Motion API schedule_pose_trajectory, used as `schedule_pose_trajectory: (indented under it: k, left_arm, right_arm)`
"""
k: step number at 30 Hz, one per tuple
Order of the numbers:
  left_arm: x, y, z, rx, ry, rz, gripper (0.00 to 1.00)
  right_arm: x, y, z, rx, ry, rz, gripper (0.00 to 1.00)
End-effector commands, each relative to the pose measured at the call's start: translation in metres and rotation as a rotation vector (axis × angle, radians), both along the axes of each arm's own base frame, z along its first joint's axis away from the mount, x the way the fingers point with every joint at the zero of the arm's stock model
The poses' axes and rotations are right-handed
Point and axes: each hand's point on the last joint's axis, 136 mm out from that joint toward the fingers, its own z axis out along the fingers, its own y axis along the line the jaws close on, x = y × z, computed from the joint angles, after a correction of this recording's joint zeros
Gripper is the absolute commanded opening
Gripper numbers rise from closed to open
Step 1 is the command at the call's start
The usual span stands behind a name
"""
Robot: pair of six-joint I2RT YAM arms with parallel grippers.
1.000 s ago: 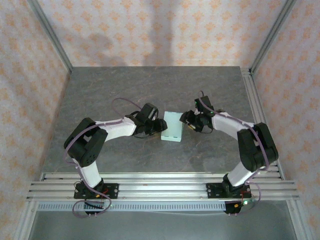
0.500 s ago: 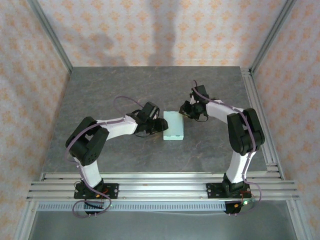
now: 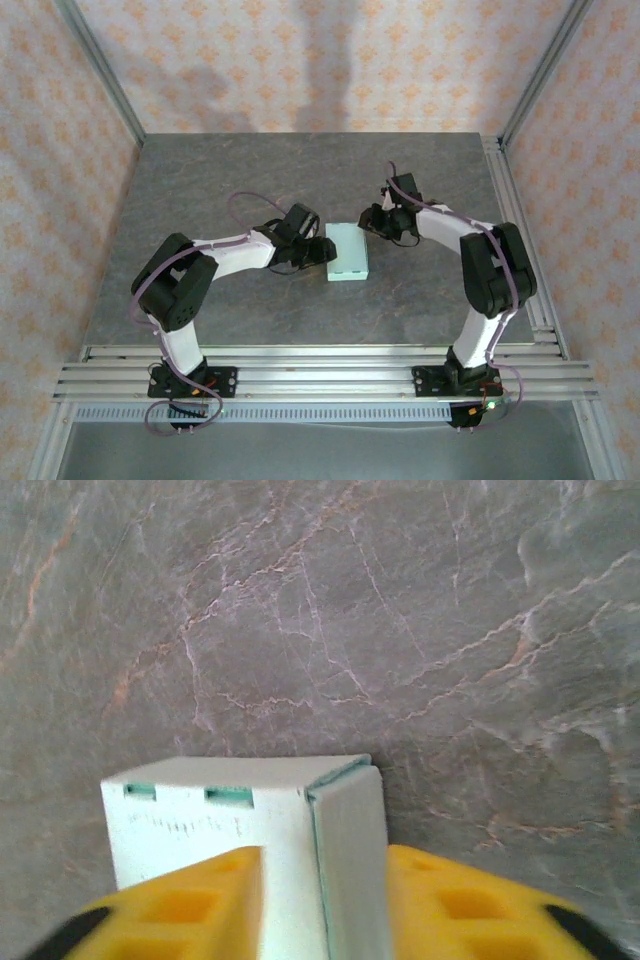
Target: Fold the paper box
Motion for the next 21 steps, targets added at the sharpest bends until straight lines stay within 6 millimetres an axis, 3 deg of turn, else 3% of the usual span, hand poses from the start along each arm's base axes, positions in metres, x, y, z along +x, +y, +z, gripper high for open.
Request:
schedule_pose_trajectory:
  k: [1,7,11,15,21]
  left_arm:
    - [-0.003,0.004,0.006,0.044,0.003,-0.023,0.53]
    - [0.015,0.0,0.041,0.02,-0.081,-0.017,0.65]
    - [0.026,0.009,0.07,0.021,-0.191,-0.004,0.75]
    - [0.04,0.052,0.101,0.143,-0.373,0.033,1.0]
    - [0.045,0.129,0.144,0.439,-0.682,0.058,1.0]
  right_arm:
    - [0.003,-0.013,0.024,-0.033,-0.088,-0.033,0.48]
    - [0.0,-0.027,0.035,-0.044,-0.14,-0.057,0.73]
    - [0.001,-0.044,0.047,-0.079,-0.246,-0.087,0.85]
    - [0.005,-0.08,0.066,-0.156,-0.388,-0.165,0.92]
    - [0.002,-0.148,0.087,-0.313,-0.549,-0.327,0.95]
